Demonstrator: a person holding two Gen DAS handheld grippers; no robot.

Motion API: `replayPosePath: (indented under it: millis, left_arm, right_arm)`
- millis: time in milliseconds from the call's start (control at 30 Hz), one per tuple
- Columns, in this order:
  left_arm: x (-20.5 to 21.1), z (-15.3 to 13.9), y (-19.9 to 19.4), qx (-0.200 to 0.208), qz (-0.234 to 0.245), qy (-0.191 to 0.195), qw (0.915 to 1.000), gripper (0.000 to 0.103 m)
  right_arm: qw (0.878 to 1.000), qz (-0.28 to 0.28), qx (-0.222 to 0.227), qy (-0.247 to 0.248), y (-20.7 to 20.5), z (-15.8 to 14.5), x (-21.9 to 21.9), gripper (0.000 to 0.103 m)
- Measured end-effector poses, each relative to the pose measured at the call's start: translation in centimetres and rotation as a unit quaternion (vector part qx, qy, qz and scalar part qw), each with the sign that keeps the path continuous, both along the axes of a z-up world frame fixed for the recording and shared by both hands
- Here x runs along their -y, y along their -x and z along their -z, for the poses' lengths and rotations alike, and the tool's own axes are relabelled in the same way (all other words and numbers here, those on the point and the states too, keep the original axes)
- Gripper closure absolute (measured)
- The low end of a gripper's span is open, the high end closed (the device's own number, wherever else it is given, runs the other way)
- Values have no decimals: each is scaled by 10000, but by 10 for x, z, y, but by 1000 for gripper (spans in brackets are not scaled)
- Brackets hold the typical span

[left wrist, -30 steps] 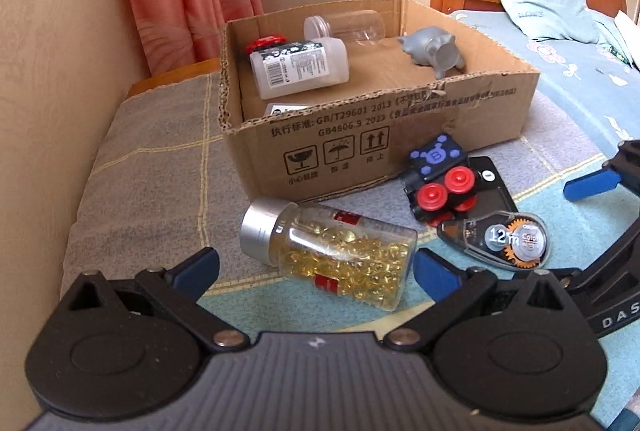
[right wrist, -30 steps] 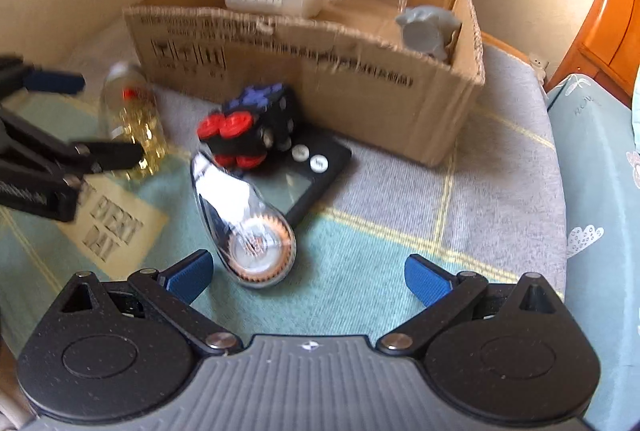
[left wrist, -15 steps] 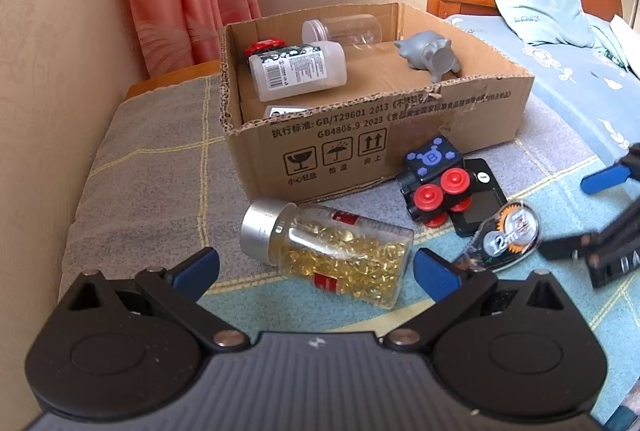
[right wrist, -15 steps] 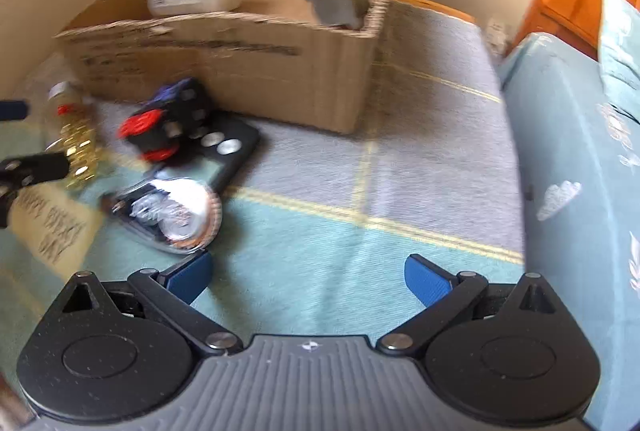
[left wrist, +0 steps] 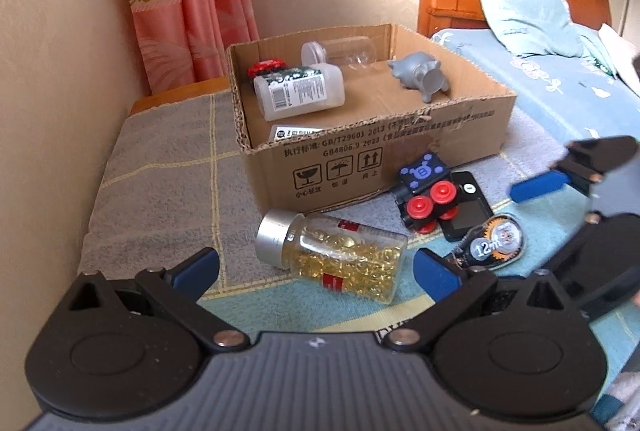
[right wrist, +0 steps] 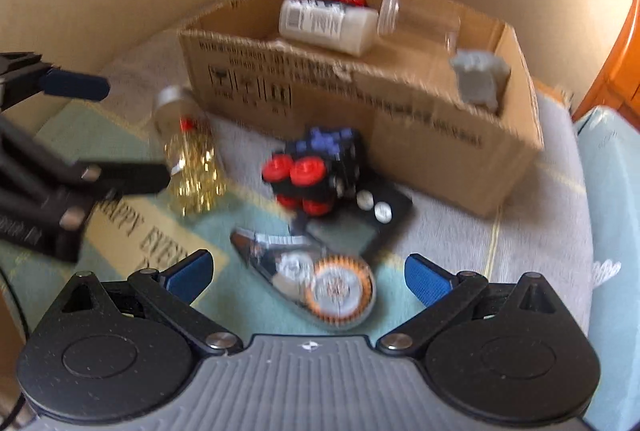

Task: Organize rigid objects
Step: 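Position the right gripper around the correction tape while the left gripper lines up on the capsule jar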

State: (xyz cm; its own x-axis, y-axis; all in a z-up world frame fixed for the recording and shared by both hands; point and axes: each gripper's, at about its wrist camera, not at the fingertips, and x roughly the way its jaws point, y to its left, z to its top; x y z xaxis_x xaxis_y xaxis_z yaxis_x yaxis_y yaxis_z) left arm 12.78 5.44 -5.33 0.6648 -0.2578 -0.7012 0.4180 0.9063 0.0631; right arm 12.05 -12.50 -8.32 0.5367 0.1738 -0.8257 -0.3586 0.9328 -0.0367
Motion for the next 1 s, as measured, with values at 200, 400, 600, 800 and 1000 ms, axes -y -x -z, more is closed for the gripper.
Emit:
replayPosePath:
  millis: [200,400,600,800,1000]
  left_arm:
    - [-13,-5,3,36,-115,64,9999,1]
    - [-13,1,3,-50,-12,33,10000,1]
    - [-5,13,2,-179,179,-108,9996,1]
    - [-2,24,0,-330,241,-334,9986,1]
    - [-1,30,-2,-419,365,-545,9970,1]
  right_arm:
    - [9997,53,164,195,-10,5,-16,0]
    - [9987,289,160,400,-16,13,-19,0]
    - [9977,515,66,435,-5,11,9,0]
    - [9965,802,-231,-28,2,14,40,0]
    - [9971,715,-259,-3,14,14,55,0]
